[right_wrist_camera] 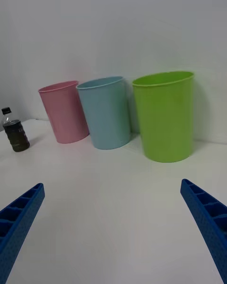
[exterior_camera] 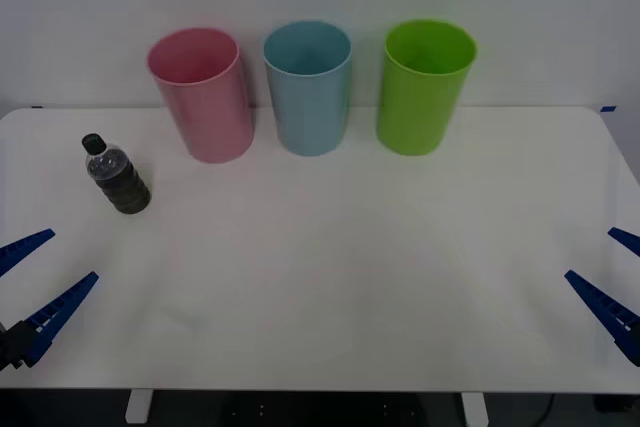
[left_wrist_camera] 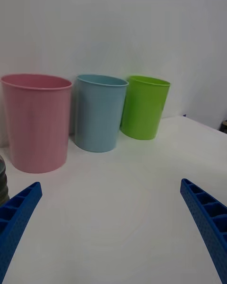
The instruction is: Grasp the object on the table and drop it into the matching bin: aluminum can to the light blue bin, PET bottle to the pink bin.
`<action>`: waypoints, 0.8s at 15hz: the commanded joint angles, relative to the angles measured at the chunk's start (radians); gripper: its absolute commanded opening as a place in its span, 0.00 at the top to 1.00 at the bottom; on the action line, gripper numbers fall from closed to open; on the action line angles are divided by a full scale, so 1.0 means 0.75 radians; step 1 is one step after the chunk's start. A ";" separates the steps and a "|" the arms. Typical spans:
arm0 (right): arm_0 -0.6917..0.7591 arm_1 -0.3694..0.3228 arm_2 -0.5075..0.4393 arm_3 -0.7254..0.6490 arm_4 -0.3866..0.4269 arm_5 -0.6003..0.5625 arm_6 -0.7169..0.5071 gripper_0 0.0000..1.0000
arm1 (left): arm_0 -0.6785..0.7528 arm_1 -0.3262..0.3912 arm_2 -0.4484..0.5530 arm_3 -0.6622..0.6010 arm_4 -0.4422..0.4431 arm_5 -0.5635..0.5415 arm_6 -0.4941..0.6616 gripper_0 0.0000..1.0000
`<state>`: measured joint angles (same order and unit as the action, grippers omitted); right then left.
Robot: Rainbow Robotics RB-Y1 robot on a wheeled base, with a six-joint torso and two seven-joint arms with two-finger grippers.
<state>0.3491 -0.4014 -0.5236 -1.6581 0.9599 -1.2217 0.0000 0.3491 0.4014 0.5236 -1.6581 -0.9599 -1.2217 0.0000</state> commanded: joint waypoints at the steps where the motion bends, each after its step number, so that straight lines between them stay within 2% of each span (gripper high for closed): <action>1: 0.000 0.000 0.000 0.000 0.000 0.000 0.000 0.00 | 0.000 0.000 0.000 0.000 0.000 0.000 0.000 0.00; 3: 0.000 0.000 0.000 0.000 0.000 0.000 0.000 0.00 | -0.001 -0.057 0.005 0.026 0.026 0.009 0.000 0.00; 9: 0.000 0.000 0.000 0.000 0.000 0.000 0.000 0.00 | 0.005 -0.053 -0.015 0.028 0.040 0.064 -0.006 0.00; 12: 0.000 0.000 0.000 0.000 0.000 0.000 0.000 0.00 | 0.017 -0.055 -0.058 0.030 0.040 0.207 -0.033 0.00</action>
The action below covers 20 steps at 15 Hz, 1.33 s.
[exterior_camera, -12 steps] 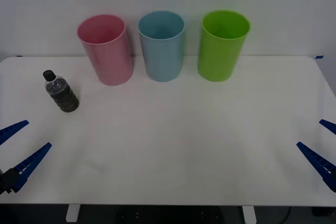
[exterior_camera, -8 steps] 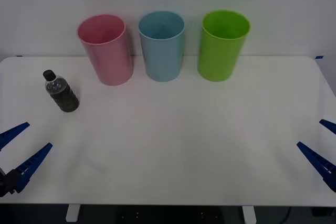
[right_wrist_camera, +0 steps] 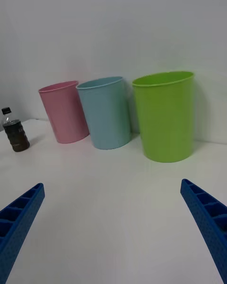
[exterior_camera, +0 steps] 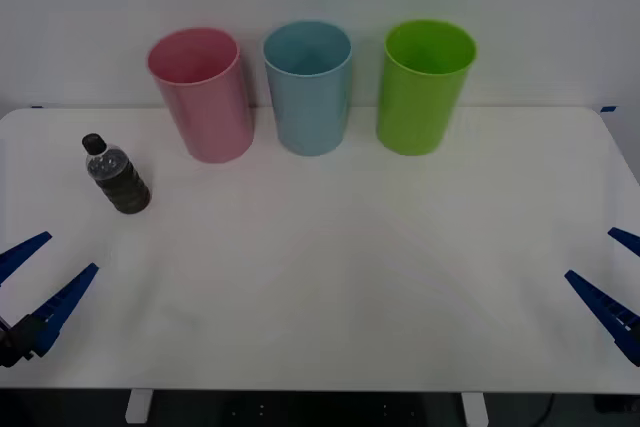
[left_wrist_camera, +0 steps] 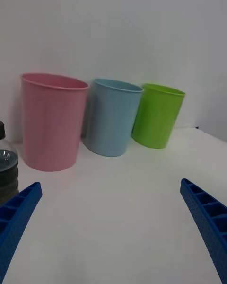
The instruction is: Grasp the object on the table and drop it into the matching bin: aluminum can to the light blue bin, PET bottle to the pink bin.
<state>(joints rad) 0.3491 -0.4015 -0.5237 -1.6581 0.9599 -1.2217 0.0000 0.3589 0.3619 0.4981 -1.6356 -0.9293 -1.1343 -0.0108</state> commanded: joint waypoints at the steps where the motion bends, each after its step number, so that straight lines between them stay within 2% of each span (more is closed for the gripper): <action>1: 0.000 0.000 0.000 0.000 0.000 0.000 0.000 0.00 | 0.006 0.000 -0.034 0.000 -0.003 0.134 -0.022 0.00; 8: 0.000 0.000 0.000 0.000 0.000 0.000 0.000 0.00 | 0.020 0.000 -0.114 0.005 -0.007 0.434 -0.065 0.00; 11: 0.000 0.000 0.000 0.000 0.000 0.000 0.000 0.00 | 0.031 0.000 -0.143 0.019 -0.021 0.551 -0.164 0.00; 13: 0.000 0.000 0.000 0.000 0.000 0.000 0.000 0.00 | 0.041 -0.004 -0.155 0.025 -0.019 0.625 -0.174 0.00; 17: 0.000 0.000 0.000 0.000 0.000 0.000 0.000 0.00 | 0.039 -0.004 -0.151 0.054 -0.005 0.684 -0.170 0.00; 20: 0.000 0.000 0.000 0.000 0.000 0.000 0.000 0.00 | -0.039 -0.004 -0.151 0.131 -0.005 0.698 -0.178 0.00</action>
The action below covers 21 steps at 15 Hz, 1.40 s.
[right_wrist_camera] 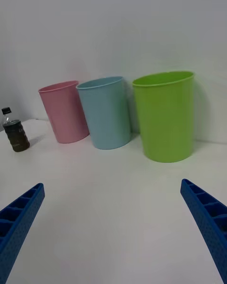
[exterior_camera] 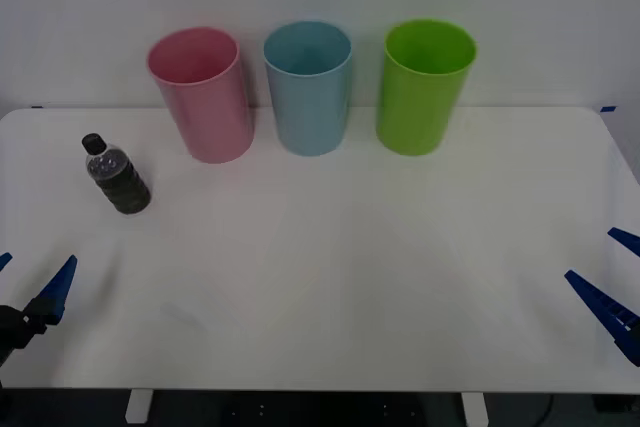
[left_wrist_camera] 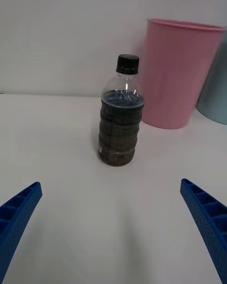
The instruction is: Grasp the object on the table and drop it into the matching bin: aluminum can to the light blue bin, PET bottle to the pink bin.
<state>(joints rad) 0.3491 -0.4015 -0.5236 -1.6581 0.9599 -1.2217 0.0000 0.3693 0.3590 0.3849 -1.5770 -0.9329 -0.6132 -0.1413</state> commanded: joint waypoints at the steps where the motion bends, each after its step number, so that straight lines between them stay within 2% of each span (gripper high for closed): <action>1: 0.000 0.000 0.000 0.000 0.000 0.000 0.000 0.00 | -0.087 0.002 -0.002 0.090 -0.002 0.004 -0.010 0.00; 6: 0.000 0.000 0.000 0.000 0.000 0.000 0.000 0.00 | -0.298 0.002 -0.004 0.299 -0.102 0.004 -0.022 0.00; 21: 0.000 0.000 0.000 0.000 0.000 0.000 0.000 0.00 | -0.703 0.000 -0.053 0.630 -0.296 0.102 -0.030 0.00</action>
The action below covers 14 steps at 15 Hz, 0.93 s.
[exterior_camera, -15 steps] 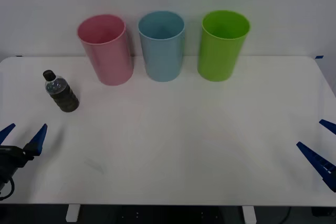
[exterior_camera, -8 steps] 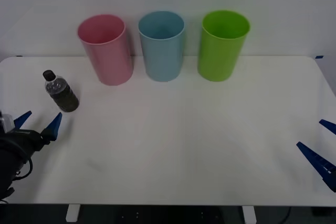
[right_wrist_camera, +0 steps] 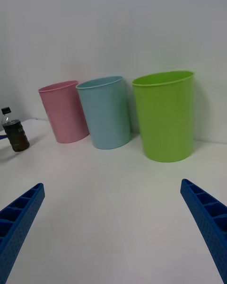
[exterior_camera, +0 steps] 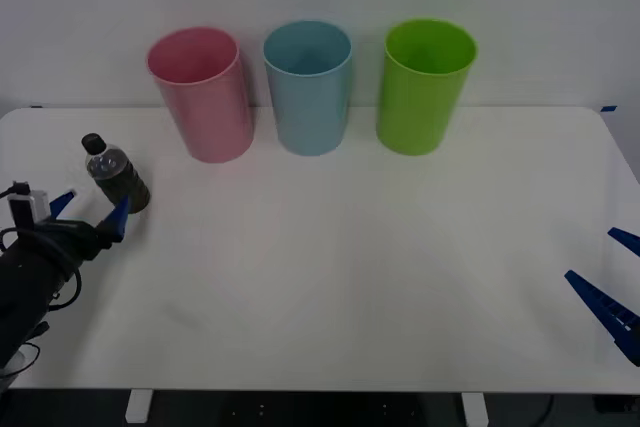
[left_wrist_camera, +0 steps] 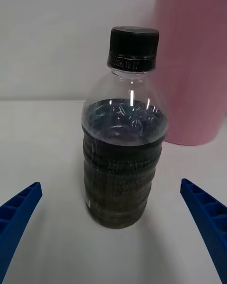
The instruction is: Grasp the object on the table and drop it into the matching bin: aluminum can to the light blue bin, PET bottle to the pink bin.
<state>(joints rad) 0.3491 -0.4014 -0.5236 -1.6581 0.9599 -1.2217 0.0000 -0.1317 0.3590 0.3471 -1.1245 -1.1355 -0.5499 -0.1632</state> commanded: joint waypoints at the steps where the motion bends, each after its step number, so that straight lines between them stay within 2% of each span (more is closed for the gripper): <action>1: 0.000 0.000 0.000 0.000 0.000 0.000 0.000 0.00 | -0.055 0.000 -0.005 0.043 -0.034 0.028 -0.001 0.00; 7: 0.000 0.000 0.000 0.000 0.000 0.000 0.000 0.00 | -0.221 0.000 -0.013 0.211 -0.110 0.062 -0.005 0.00; 14: 0.000 0.000 0.000 0.000 0.000 0.000 0.000 0.00 | -0.258 -0.037 -0.009 0.225 -0.153 0.113 -0.007 0.00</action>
<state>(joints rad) 0.3491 -0.4014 -0.5236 -1.6581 0.9599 -1.2217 0.0000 -0.3252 0.3315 0.3414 -0.9554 -1.2502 -0.4647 -0.1678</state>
